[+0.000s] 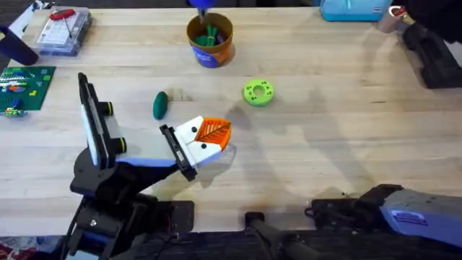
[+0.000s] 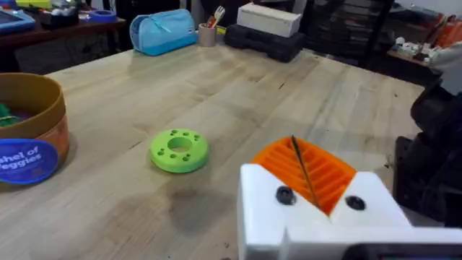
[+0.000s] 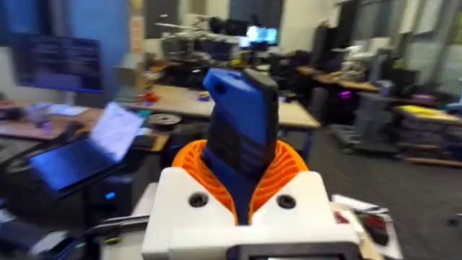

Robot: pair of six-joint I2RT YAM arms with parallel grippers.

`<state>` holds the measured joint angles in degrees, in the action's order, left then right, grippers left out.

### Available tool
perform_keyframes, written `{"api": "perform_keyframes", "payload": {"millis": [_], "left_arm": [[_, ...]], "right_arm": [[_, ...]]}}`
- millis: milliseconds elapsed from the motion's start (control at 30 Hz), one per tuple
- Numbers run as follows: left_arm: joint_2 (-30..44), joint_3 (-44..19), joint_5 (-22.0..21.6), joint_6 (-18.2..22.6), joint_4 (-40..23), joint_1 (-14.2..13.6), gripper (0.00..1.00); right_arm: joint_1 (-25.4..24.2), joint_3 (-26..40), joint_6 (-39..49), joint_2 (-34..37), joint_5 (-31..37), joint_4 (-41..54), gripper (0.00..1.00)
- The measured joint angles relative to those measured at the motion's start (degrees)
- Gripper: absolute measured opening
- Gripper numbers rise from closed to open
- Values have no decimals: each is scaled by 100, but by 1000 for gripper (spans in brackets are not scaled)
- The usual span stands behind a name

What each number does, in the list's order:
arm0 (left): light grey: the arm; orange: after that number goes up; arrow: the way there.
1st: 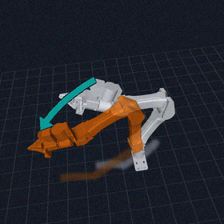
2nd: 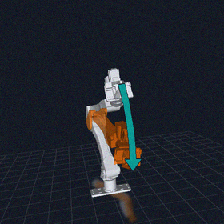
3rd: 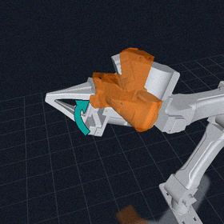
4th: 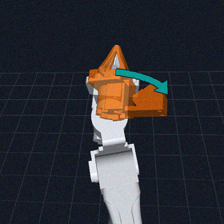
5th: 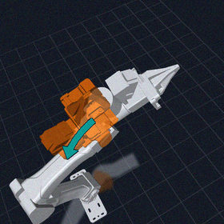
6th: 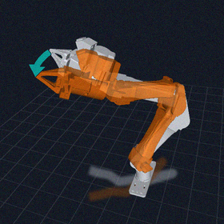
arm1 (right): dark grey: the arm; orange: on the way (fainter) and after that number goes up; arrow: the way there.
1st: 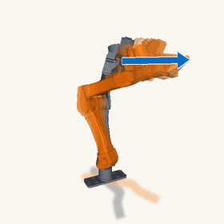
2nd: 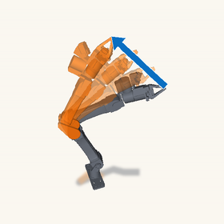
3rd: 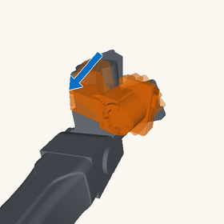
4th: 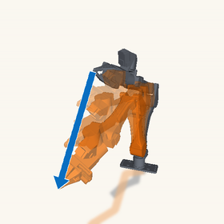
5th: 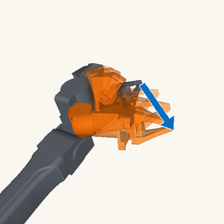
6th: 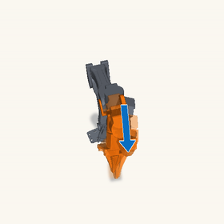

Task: Pick up the gripper from the table and insert it into the empty holder that is missing its gripper. Then pick up a screw, insert it into the mounting hole, and use the screwdriver to tighten it. Finally, clean up the table by picking up the vegetable and placing it into the bucket.

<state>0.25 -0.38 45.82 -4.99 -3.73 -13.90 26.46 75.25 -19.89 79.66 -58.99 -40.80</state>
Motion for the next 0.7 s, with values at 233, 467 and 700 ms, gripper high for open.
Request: {"api": "perform_keyframes", "payload": {"millis": [233, 467, 700], "left_arm": [[2, 0, -2, 0, -9, -1, 17], [2, 0, -2, 0, -9, 1, 17], [2, 0, -2, 0, -9, 0, 17]], "right_arm": [[22, 2, -226, 7, -926, 7, 47], [70, -44, -242, 7, -1119, -16, 47], [356, -368, -134, 9, -1144, -27, 47]]}}
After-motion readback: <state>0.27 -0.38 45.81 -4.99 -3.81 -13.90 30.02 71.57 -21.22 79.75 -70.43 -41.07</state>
